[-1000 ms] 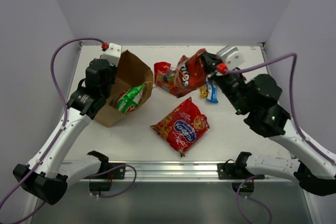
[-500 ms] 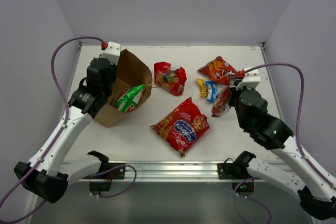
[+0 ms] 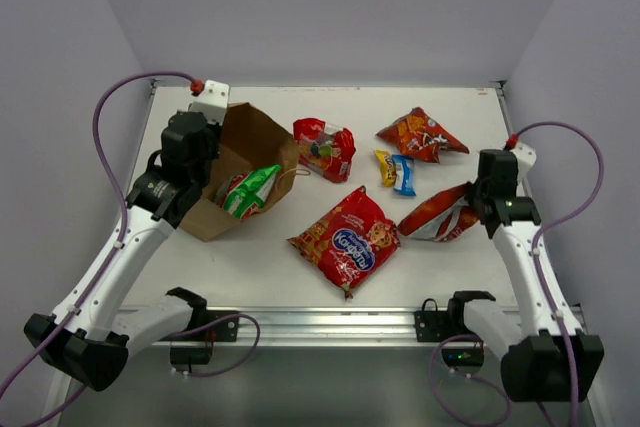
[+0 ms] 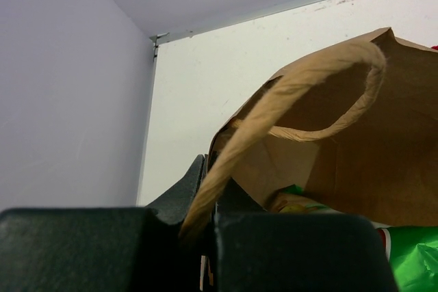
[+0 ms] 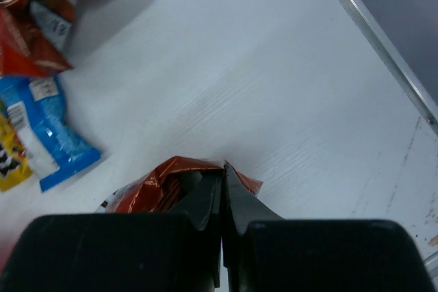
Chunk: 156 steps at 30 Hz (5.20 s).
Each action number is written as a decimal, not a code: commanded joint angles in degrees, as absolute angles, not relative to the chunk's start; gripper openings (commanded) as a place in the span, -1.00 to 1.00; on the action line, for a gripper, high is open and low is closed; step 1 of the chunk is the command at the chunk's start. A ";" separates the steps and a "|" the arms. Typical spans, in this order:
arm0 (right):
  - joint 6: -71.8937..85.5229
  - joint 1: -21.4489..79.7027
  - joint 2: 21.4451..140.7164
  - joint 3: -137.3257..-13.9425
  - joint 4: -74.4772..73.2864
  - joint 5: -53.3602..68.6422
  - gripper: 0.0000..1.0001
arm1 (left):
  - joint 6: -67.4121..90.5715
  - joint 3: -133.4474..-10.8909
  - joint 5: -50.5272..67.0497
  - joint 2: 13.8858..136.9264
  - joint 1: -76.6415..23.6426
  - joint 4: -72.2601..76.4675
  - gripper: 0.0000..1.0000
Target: Take the snacks out of the paper bag
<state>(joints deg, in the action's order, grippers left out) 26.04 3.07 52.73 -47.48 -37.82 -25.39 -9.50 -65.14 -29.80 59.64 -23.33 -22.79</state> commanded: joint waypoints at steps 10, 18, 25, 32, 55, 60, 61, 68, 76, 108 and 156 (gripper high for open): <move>28.57 -12.48 75.76 -67.21 -32.16 -19.42 0.21 | -8.35 -67.85 -26.02 58.62 -23.47 -21.88 -1.00; 15.06 -1.90 64.87 -68.11 -24.53 -7.31 0.71 | -8.70 -68.64 -25.58 58.80 -23.38 -22.59 -1.00; 4.50 26.25 61.61 -70.22 -16.89 2.35 0.75 | -10.19 -68.73 -23.04 58.36 -23.47 -23.12 -1.00; -14.03 46.90 71.88 -79.44 -15.81 10.63 0.77 | -12.83 -66.45 -17.41 56.52 -23.47 -21.98 -1.00; -34.45 59.06 103.97 -96.41 -30.58 19.24 0.98 | -12.39 -65.65 -10.20 54.49 -23.47 -21.88 -1.00; -34.63 59.06 108.45 -97.73 -29.18 18.98 0.98 | -12.04 -65.57 -9.23 54.40 -23.47 -22.15 -1.00; -34.63 59.06 108.80 -97.82 -28.83 19.16 0.88 | -11.95 -65.48 -9.14 54.40 -23.47 -22.24 -1.00; -33.49 59.15 106.53 -96.68 -25.93 19.95 -0.74 | -11.87 -65.39 -9.40 54.14 -23.47 -23.20 -1.00; -32.78 59.06 95.64 -94.13 -23.56 17.85 -1.00 | -11.78 -64.16 -12.91 53.88 -23.47 -23.82 -1.00; -27.96 49.15 55.19 -85.52 -19.43 -2.71 -1.00 | -4.32 -68.55 -28.30 61.35 -22.50 -29.09 -1.00; 13.43 23.55 56.97 -75.51 -23.83 -5.98 0.98 | 16.52 -82.88 -2.20 75.49 -6.60 -25.49 -1.00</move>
<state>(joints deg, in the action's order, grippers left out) 6.63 23.66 61.67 -80.79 -22.65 -8.78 12.71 -80.58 -6.35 74.17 -9.06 -29.98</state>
